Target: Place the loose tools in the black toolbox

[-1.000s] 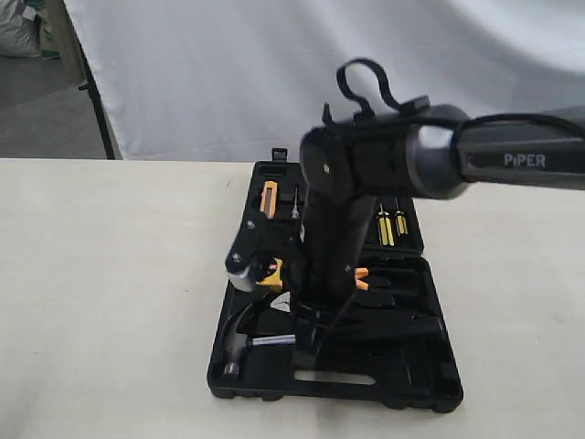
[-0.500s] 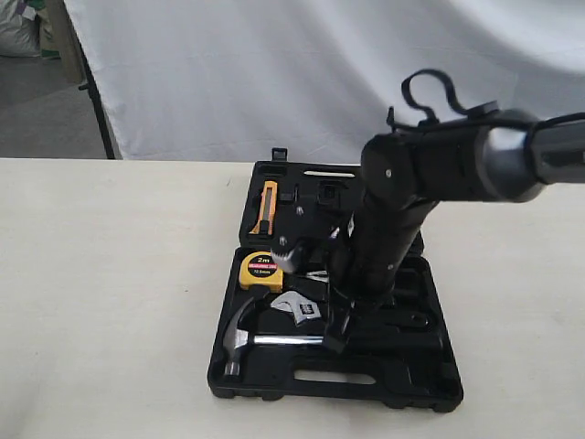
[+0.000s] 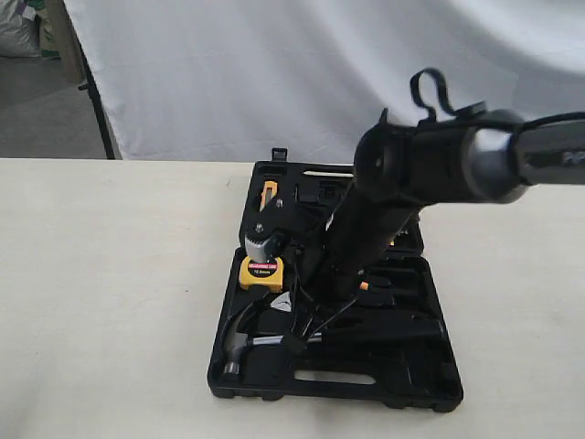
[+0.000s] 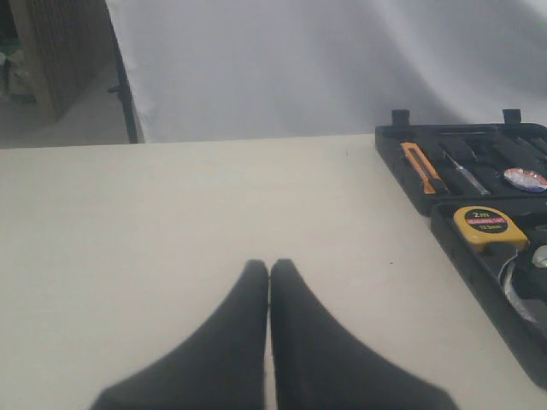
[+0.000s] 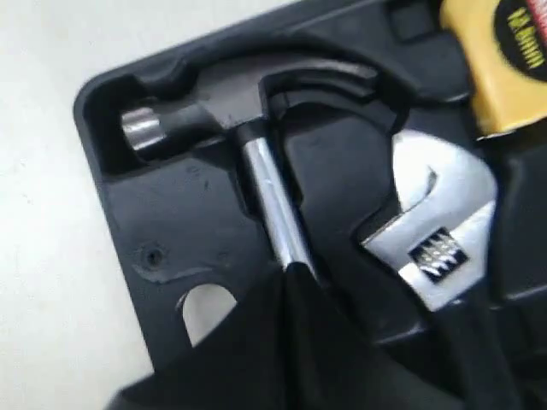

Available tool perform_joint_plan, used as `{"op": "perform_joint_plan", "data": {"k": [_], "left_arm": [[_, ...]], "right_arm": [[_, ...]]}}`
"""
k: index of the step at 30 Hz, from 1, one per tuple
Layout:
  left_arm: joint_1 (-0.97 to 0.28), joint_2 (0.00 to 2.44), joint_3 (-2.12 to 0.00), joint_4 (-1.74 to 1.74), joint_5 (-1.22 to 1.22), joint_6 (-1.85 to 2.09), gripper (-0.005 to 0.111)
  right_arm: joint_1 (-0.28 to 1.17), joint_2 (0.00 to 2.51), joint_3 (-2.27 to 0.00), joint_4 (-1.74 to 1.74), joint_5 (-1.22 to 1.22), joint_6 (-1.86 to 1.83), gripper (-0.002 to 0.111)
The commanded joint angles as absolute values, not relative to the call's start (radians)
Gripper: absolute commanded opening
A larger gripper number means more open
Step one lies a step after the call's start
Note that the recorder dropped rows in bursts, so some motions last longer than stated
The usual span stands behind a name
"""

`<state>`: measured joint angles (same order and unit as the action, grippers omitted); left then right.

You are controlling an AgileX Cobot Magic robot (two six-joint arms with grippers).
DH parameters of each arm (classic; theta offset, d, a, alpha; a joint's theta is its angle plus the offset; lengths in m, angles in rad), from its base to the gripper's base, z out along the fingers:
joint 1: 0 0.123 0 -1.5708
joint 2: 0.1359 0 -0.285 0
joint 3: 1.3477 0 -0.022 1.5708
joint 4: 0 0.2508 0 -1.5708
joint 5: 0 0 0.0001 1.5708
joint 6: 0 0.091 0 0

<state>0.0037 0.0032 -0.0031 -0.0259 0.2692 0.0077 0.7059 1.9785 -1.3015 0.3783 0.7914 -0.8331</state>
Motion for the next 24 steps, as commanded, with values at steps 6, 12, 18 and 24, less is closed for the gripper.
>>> {"op": "perform_joint_plan", "data": {"k": [6,12,18,24], "left_arm": [[-0.001,0.0,0.0,-0.03,0.27,0.0,0.001],[-0.001,0.0,0.0,-0.03,0.27,0.0,0.001],[-0.001,0.0,0.0,-0.03,0.27,0.0,0.001],[-0.001,0.0,0.0,-0.03,0.27,0.0,0.001]], "right_arm": [[0.699,2.165,-1.313,0.385,0.784,-0.837,0.0],[0.699,2.044,-1.349,0.404,0.793,-0.835,0.0],[0.701,1.994,-1.431,0.491,0.794,-0.843,0.0],[0.731,2.1,-1.428,0.491,0.817,-0.859,0.0]]}}
